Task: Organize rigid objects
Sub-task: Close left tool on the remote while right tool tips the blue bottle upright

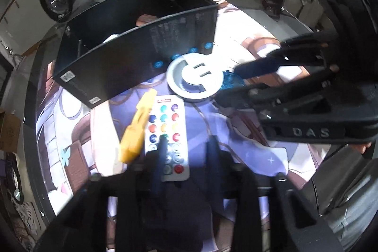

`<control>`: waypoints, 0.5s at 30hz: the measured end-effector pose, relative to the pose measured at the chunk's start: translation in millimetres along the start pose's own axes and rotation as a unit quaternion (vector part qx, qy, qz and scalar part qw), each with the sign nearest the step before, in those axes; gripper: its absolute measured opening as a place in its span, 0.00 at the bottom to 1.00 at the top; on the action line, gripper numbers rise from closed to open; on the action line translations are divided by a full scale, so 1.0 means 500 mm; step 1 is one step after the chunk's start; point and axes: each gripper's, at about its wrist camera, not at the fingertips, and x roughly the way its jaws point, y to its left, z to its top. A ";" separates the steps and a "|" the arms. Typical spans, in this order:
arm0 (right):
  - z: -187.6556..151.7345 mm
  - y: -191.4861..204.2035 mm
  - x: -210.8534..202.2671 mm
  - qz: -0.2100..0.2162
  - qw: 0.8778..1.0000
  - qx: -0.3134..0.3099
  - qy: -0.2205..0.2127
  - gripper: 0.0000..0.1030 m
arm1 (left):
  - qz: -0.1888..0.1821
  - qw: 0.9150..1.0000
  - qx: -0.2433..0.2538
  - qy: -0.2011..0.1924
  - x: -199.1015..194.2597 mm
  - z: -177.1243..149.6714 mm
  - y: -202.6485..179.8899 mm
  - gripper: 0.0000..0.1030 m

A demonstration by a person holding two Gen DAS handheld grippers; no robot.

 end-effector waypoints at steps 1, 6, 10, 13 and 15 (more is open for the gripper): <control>0.000 0.001 0.000 0.000 1.000 -0.001 0.000 0.39 | 0.004 1.000 -0.004 -0.005 -0.001 0.000 0.008 0.50; -0.001 -0.001 -0.001 0.002 1.000 0.001 0.000 0.39 | -0.007 1.000 -0.016 0.008 0.025 0.005 0.032 0.52; -0.002 0.002 0.000 0.002 1.000 -0.003 0.000 0.39 | -0.003 1.000 -0.018 0.011 0.030 0.008 0.034 0.52; -0.002 0.008 0.002 -0.001 1.000 -0.009 0.000 0.39 | -0.003 1.000 -0.014 0.010 0.027 0.012 0.026 0.37; -0.003 0.011 0.003 -0.001 1.000 -0.011 0.002 0.39 | -0.003 1.000 -0.017 0.014 0.027 0.012 0.025 0.37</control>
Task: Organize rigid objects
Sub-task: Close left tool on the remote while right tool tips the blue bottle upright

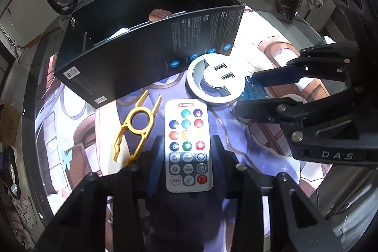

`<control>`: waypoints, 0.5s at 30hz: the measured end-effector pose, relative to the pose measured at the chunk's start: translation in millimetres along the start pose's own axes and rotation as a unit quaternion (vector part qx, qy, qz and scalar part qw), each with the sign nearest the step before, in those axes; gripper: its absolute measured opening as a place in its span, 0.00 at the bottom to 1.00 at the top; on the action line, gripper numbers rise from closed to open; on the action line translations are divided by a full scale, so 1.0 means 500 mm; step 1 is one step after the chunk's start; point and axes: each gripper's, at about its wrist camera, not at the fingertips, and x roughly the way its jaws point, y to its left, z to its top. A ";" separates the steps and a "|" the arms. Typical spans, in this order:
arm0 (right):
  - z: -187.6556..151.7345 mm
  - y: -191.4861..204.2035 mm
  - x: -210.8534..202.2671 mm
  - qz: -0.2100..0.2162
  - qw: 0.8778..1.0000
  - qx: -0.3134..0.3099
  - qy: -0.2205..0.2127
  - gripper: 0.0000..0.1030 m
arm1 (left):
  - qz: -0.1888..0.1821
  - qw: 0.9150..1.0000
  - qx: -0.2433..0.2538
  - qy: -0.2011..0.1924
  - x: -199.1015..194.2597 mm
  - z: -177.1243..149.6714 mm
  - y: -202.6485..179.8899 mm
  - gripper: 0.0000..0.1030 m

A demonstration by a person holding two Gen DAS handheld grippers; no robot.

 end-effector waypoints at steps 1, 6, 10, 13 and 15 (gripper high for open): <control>-0.001 0.003 0.000 -0.001 1.000 -0.005 0.003 0.39 | -0.002 1.000 -0.002 0.002 -0.001 -0.003 0.000 0.37; -0.015 0.033 0.003 -0.002 0.999 -0.045 0.026 0.37 | -0.001 1.000 -0.021 0.014 -0.009 -0.015 0.007 0.37; -0.019 0.049 0.009 -0.009 0.998 -0.057 0.030 0.37 | 0.020 1.000 -0.022 0.007 -0.010 -0.023 0.013 0.46; -0.017 0.062 0.013 -0.006 0.998 -0.062 0.030 0.50 | 0.017 0.999 -0.033 0.007 -0.008 -0.023 0.025 0.50; -0.018 0.067 0.015 -0.010 0.997 -0.063 0.031 0.51 | 0.017 0.999 -0.033 0.008 -0.008 -0.022 0.027 0.50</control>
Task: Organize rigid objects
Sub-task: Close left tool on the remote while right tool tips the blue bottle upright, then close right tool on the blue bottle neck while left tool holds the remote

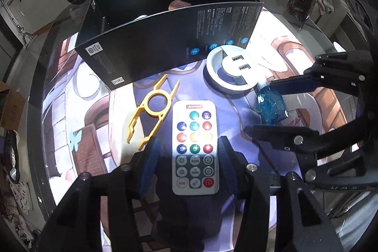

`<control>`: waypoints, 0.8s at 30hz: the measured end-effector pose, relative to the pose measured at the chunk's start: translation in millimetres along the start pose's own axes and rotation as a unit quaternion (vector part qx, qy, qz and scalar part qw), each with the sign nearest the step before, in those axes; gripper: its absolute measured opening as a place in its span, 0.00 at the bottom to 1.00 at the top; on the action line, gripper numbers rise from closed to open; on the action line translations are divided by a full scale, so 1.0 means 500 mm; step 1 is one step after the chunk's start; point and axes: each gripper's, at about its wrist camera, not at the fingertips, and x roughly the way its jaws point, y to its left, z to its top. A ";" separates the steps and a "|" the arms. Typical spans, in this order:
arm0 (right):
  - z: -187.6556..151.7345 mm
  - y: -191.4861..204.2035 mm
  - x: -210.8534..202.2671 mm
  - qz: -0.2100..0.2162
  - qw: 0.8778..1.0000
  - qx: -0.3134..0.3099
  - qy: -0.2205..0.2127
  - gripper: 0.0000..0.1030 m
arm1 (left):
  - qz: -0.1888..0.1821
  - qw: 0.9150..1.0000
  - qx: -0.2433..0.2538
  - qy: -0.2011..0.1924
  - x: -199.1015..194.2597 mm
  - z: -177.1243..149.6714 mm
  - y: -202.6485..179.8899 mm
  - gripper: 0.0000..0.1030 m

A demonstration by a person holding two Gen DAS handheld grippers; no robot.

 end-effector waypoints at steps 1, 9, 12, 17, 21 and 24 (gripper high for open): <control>-0.003 0.000 0.000 0.000 1.000 -0.001 0.002 0.51 | 0.000 1.000 0.000 0.000 0.000 0.000 0.000 0.50; -0.022 -0.042 -0.008 -0.020 0.999 0.024 0.004 0.51 | -0.001 1.000 0.001 0.001 0.001 0.001 -0.003 0.50; -0.019 -0.054 -0.008 -0.028 0.999 0.031 0.005 0.51 | -0.001 1.000 0.001 0.002 0.001 0.001 -0.003 0.50; -0.001 -0.045 -0.004 -0.005 0.998 0.054 -0.013 0.51 | 0.001 1.000 0.000 0.001 0.002 0.002 -0.005 0.50; 0.006 -0.032 0.001 -0.027 0.999 0.035 -0.009 0.35 | 0.000 1.000 -0.002 0.000 0.004 0.003 -0.007 0.50; -0.008 -0.041 -0.005 -0.034 0.999 0.013 0.006 0.30 | 0.000 1.000 -0.001 0.000 0.002 0.001 -0.005 0.50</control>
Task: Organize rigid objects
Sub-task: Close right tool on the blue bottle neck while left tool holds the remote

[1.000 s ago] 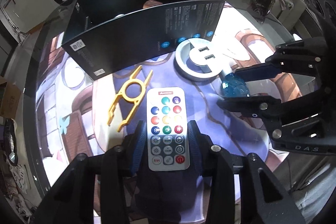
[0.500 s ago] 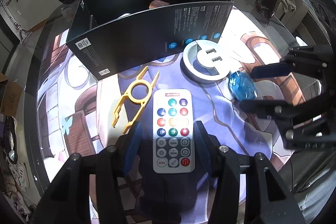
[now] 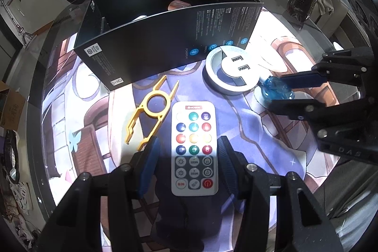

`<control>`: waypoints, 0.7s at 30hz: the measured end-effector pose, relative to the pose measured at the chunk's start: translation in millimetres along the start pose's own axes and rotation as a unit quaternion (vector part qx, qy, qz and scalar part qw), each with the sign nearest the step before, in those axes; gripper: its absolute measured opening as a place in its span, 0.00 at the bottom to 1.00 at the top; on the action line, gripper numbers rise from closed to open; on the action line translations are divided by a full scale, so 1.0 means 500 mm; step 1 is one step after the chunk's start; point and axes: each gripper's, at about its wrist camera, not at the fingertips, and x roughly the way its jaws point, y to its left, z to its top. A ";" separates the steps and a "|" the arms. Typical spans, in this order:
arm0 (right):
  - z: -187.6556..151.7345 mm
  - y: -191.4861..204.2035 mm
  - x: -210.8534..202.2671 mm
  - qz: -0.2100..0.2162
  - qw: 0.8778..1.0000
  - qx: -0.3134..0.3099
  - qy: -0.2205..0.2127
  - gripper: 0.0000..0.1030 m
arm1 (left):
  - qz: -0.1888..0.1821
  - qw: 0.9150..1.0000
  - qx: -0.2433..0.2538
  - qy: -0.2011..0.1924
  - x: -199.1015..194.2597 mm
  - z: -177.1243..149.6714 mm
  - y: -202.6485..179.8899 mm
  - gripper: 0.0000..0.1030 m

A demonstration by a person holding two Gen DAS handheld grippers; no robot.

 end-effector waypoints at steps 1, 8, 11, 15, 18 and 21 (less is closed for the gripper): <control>-0.007 -0.003 -0.002 -0.001 1.000 -0.005 0.002 0.30 | 0.000 1.000 0.000 0.000 0.000 -0.001 0.001 0.50; -0.011 -0.020 -0.005 0.005 1.000 0.015 -0.007 0.43 | 0.001 1.000 -0.001 0.001 -0.001 0.001 0.000 0.49; -0.011 -0.002 -0.002 -0.013 1.000 -0.006 -0.002 0.35 | -0.007 1.000 0.007 0.001 -0.004 0.002 -0.005 0.36; -0.017 0.024 -0.006 -0.016 0.999 -0.038 0.002 0.29 | -0.004 1.000 0.017 0.003 -0.005 0.003 -0.012 0.36; -0.017 0.034 -0.010 -0.018 0.999 -0.048 0.000 0.29 | -0.014 1.000 0.027 -0.002 -0.011 0.003 -0.021 0.36; -0.017 0.034 -0.016 -0.014 0.999 -0.045 -0.004 0.29 | -0.015 0.999 0.042 -0.027 -0.037 0.003 -0.034 0.36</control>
